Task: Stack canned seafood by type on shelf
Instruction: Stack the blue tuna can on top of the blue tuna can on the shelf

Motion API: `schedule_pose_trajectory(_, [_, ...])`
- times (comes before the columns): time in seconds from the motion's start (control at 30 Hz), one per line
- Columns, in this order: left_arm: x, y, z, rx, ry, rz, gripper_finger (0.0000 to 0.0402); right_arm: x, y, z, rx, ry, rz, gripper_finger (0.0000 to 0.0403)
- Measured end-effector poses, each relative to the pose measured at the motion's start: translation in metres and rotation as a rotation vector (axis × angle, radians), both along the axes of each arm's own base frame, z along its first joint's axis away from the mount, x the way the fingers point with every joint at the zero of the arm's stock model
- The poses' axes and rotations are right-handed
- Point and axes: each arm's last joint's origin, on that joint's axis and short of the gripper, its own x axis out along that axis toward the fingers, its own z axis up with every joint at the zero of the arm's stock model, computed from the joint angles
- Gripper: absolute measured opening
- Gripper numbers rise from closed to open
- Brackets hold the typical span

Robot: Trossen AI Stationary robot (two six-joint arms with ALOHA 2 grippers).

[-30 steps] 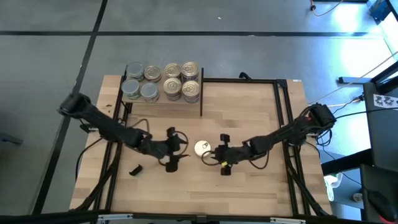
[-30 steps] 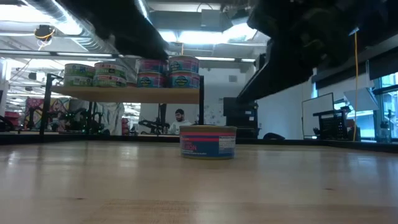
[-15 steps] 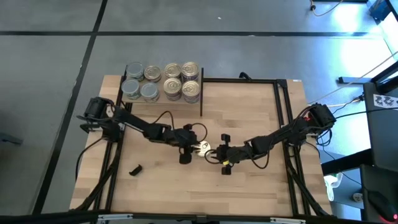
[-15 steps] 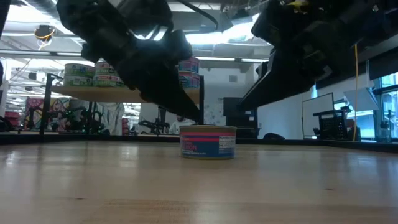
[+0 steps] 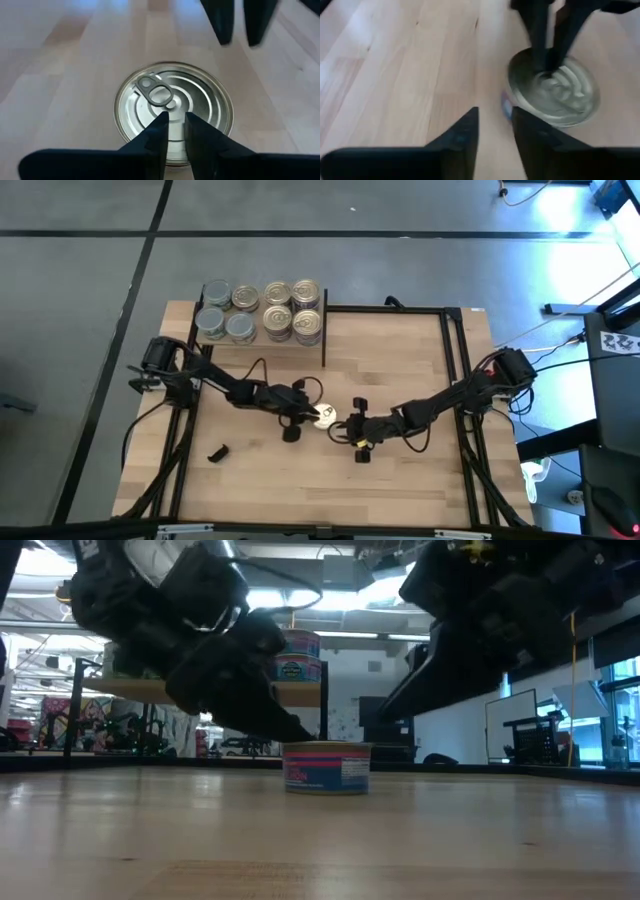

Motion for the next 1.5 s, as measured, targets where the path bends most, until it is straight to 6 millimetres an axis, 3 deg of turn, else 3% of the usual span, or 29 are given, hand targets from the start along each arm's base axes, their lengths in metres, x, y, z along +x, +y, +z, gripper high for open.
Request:
schedule_pose_trajectory(0.17, [-0.009,0.009,-0.011,-0.063,-0.048,0.031,0.0041,0.007,0.003,-0.013,-0.029,-0.017,0.036,0.0214])
schedule_pose_trajectory(0.33, [-0.013,0.012,-0.015,-0.085,-0.066,0.041,0.0025,0.012,0.002,-0.019,-0.218,-0.035,0.017,0.0325])
schedule_pose_trajectory(0.5, [-0.016,0.013,-0.017,-0.099,-0.062,0.05,0.0013,0.021,0.004,-0.014,-0.372,-0.038,0.08,0.0392])
schedule_pose_trajectory(0.93, [-0.019,0.013,-0.017,-0.103,-0.084,0.051,0.0005,0.024,-0.001,-0.017,-0.837,0.15,0.32,0.0363])
schedule_pose_trajectory(1.23, [-0.019,0.013,-0.017,-0.108,-0.089,0.054,0.0005,0.034,-0.021,-0.035,-0.913,0.236,0.369,0.0362])
schedule_pose_trajectory(1.5, [-0.019,0.013,-0.017,-0.107,-0.094,0.053,0.0005,0.049,-0.019,-0.045,-1.014,0.278,0.396,0.0362])
